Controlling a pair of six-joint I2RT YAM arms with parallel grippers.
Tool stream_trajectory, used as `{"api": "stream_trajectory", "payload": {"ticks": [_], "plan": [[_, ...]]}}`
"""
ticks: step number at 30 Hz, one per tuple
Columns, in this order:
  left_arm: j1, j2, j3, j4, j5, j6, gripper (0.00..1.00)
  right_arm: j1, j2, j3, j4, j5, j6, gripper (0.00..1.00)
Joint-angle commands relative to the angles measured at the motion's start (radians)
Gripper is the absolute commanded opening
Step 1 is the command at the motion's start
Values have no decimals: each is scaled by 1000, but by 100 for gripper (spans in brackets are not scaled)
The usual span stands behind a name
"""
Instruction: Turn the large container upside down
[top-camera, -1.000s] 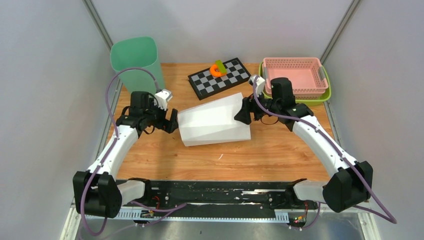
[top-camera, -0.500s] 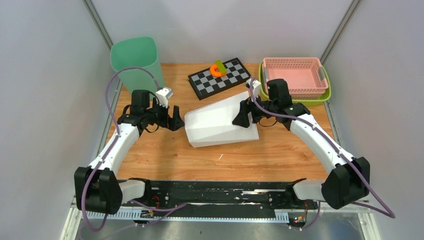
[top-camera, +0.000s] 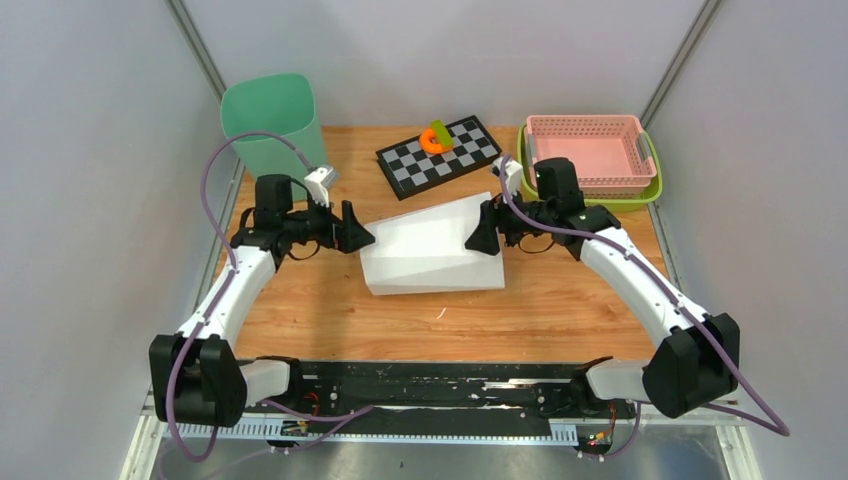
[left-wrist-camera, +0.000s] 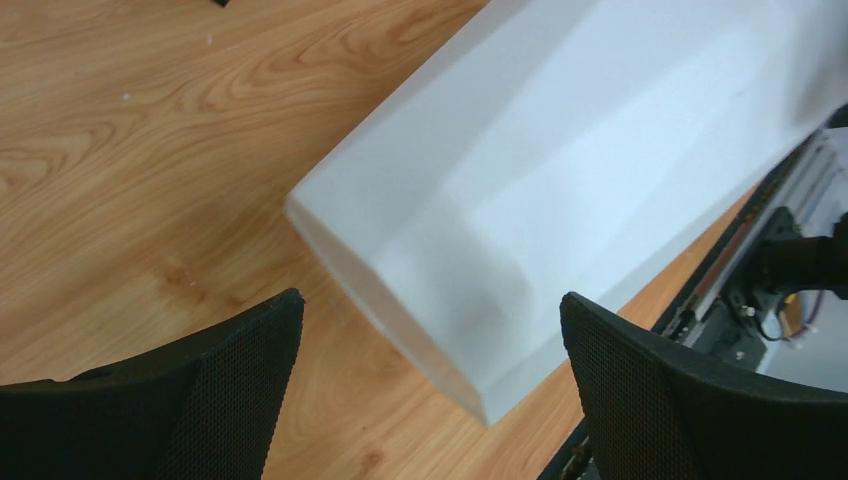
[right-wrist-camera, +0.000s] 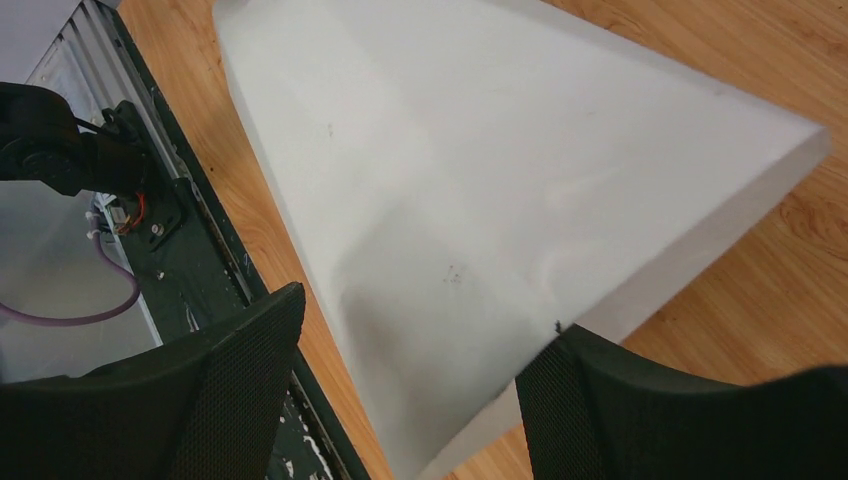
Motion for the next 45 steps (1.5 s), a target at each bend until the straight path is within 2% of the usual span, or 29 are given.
{"api": "stream_trajectory", "payload": {"ticks": [1, 5, 9, 14, 19, 23, 26, 33, 37, 45], "plan": [[9, -12, 14, 108, 162, -116, 100, -8, 12, 4, -11, -32, -13, 76], [9, 43, 21, 119, 202, -146, 100, -8, 37, 6, 3, -78, 6, 76], [10, 70, 27, 81, 192, -129, 100, -8, 28, 19, -17, -20, -13, 75], [10, 68, 74, -62, 97, -54, 100, -8, -28, 22, -57, 90, -103, 75], [13, 43, 103, -138, 34, -45, 100, -8, -63, 15, -76, 102, -116, 75], [12, 5, 126, -186, -72, -54, 100, -7, -65, 13, -87, 128, -121, 75], [12, 8, 151, -261, -90, -27, 100, -7, -65, 7, -89, 142, -130, 75], [12, 50, 154, -375, 24, 36, 100, -6, -76, -8, -89, 156, -149, 75], [13, 82, 133, -367, 147, 36, 100, -5, -95, -19, -89, 147, -165, 75], [12, 130, 134, -289, 300, -20, 100, 36, -96, -47, -94, 115, -198, 75]]}}
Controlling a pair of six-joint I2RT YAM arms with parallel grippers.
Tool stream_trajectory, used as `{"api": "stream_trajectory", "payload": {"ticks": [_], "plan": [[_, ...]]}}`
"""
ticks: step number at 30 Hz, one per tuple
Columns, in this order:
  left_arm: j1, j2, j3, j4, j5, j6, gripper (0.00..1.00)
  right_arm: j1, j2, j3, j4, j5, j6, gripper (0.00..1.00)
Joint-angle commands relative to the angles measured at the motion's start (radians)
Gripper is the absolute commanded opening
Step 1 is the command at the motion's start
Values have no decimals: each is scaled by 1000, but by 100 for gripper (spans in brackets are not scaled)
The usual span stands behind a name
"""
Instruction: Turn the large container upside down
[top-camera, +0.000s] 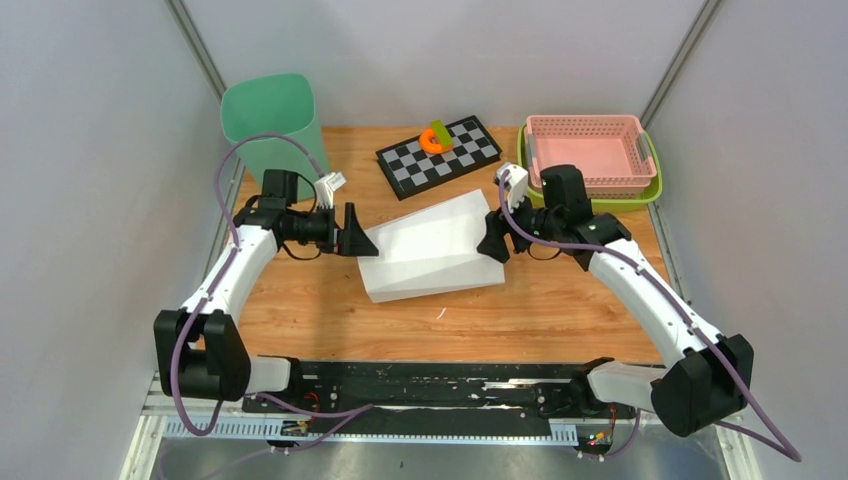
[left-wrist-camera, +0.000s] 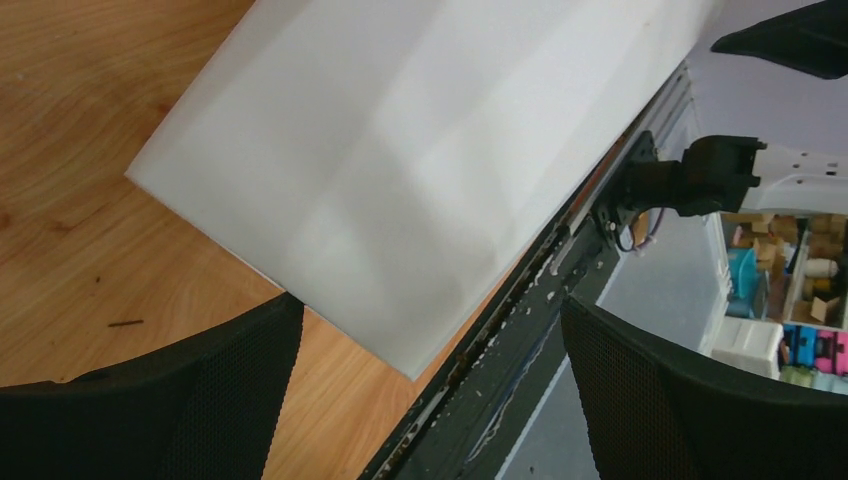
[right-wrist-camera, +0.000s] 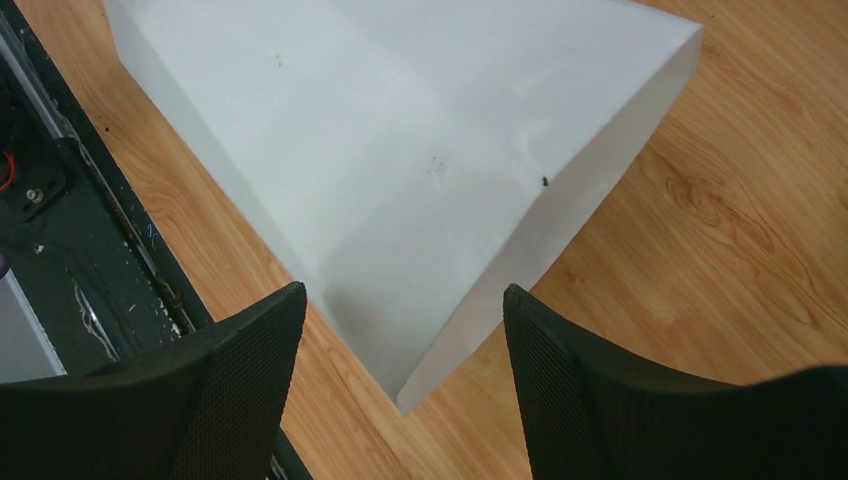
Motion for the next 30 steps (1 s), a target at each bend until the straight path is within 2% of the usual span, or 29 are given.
{"api": "stream_trajectory", "payload": {"ticks": [1, 7, 9, 21, 30], "plan": [[7, 28, -2, 46, 132, -25, 100, 37, -5, -30, -27, -21, -37, 75], [7, -10, -19, 128, 166, -100, 100, 69, 31, -21, -24, -13, -36, 75], [5, -40, -37, 198, 182, -167, 100, 86, 54, -1, -24, -27, -25, 75], [-14, -119, -44, 394, 188, -360, 100, 90, 144, 82, -30, -144, 58, 75], [-16, -190, -31, 444, 166, -415, 100, 89, 194, 111, -30, -266, 103, 75]]}}
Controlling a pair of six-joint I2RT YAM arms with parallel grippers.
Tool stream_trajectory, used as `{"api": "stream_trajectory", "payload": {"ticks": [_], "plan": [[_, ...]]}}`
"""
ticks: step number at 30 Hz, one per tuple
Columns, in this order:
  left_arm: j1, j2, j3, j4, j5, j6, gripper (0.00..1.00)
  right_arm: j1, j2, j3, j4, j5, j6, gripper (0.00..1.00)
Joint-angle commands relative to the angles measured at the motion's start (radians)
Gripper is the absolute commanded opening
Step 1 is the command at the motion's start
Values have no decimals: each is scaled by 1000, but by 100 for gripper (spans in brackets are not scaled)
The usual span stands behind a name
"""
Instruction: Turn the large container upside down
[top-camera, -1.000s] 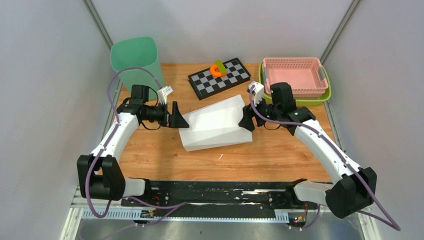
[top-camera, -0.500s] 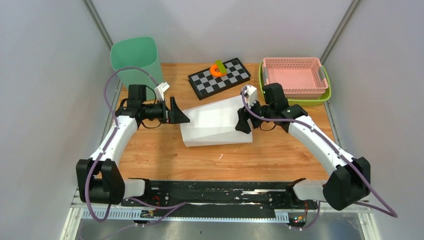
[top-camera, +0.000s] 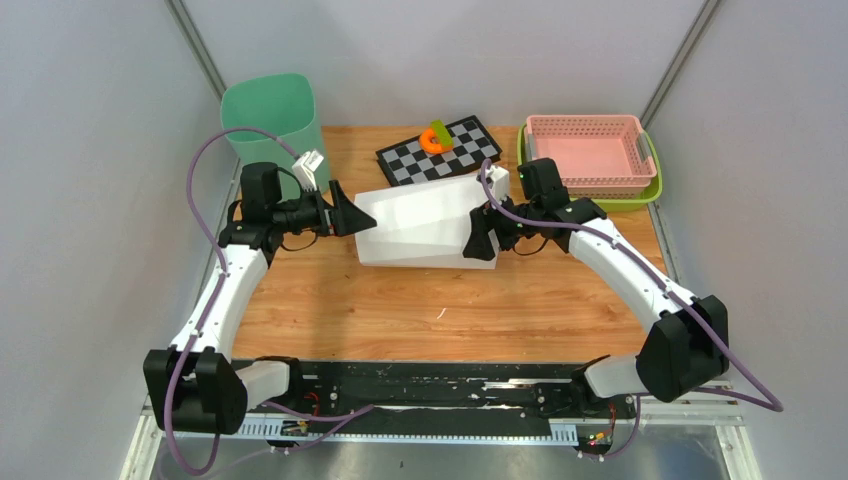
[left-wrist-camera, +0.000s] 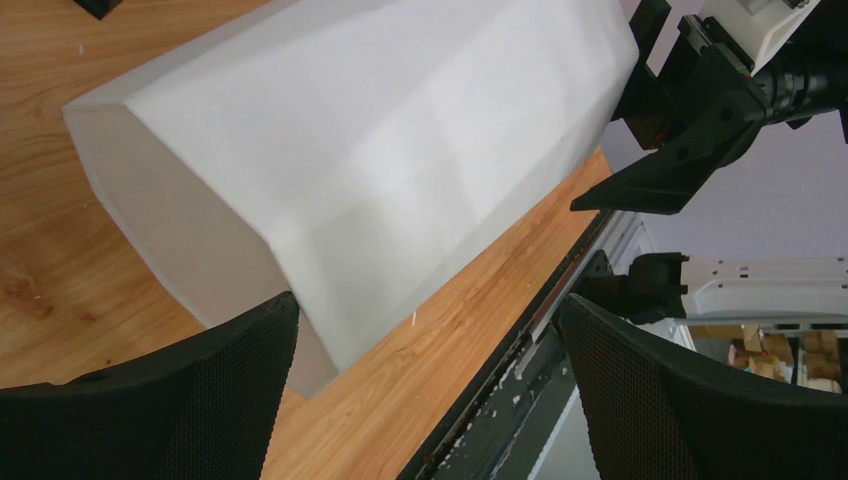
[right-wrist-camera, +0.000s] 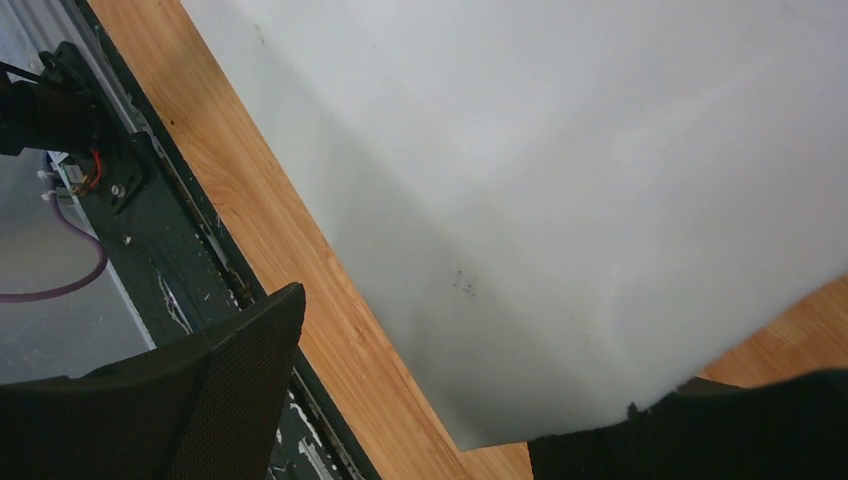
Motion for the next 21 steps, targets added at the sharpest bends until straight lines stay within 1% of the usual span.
{"api": "stream_trajectory", "payload": {"ticks": [1, 6, 13, 21], "plan": [[-29, -60, 22, 107, 147, -73, 100, 39, 33, 39, 20, -220, 15, 75], [-30, -105, 39, 114, 121, -79, 100, 38, 48, 40, 21, -281, 25, 77], [-30, -125, 84, 61, 105, -68, 100, 39, 80, 17, 62, -373, 60, 78], [-30, -139, 154, -24, 65, -44, 100, 39, 187, 22, 108, -440, 125, 78]]}}
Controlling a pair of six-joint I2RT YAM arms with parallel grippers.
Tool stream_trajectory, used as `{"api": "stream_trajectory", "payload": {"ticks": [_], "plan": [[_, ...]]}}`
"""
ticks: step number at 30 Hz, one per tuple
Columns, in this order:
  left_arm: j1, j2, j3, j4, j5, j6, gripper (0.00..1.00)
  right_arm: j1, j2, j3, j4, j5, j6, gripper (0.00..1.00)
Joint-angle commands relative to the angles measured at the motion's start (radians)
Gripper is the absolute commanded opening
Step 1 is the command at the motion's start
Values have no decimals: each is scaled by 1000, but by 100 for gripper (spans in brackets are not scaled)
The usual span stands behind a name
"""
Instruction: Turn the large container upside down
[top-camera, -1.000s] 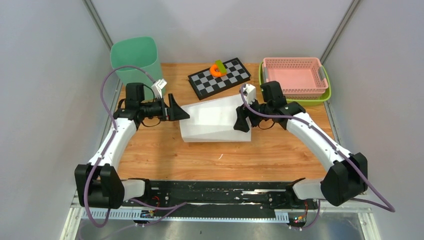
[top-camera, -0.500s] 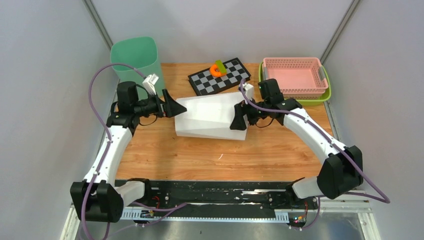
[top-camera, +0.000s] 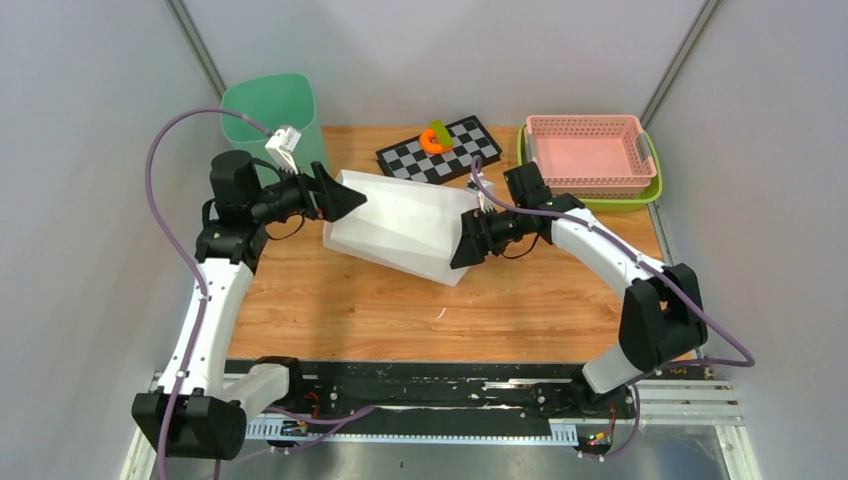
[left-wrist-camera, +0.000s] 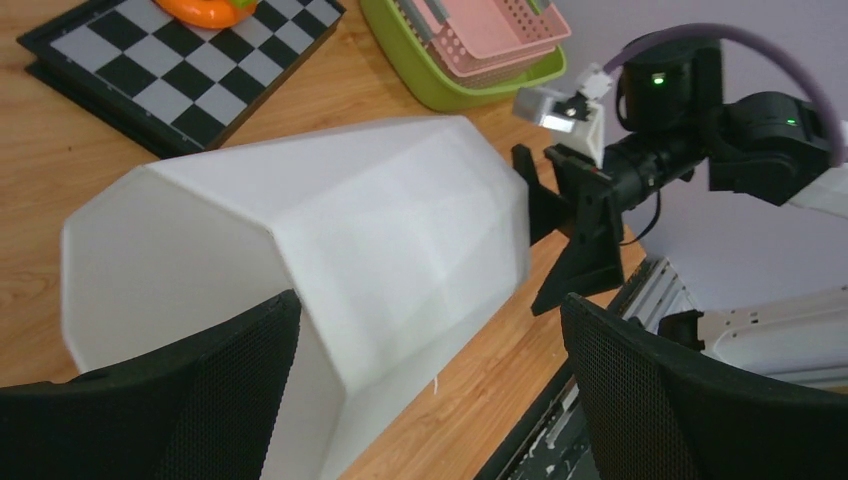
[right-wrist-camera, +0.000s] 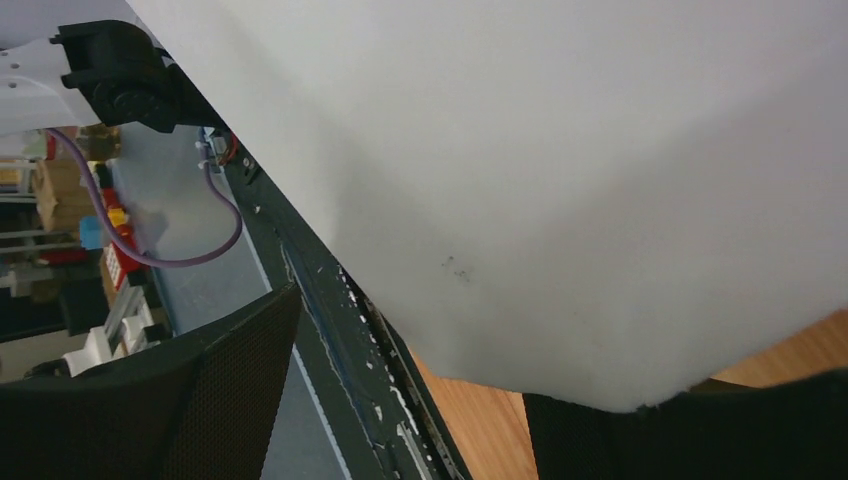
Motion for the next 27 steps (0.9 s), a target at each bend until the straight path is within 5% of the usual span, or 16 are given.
{"api": "stream_trajectory", "payload": {"ticks": [1, 27], "plan": [[-40, -22, 49, -44, 172, -31, 100, 44, 68, 21, 114, -220, 12, 78], [-44, -8, 107, -16, 146, -96, 100, 139, 132, 22, 229, -244, 72, 80]]}}
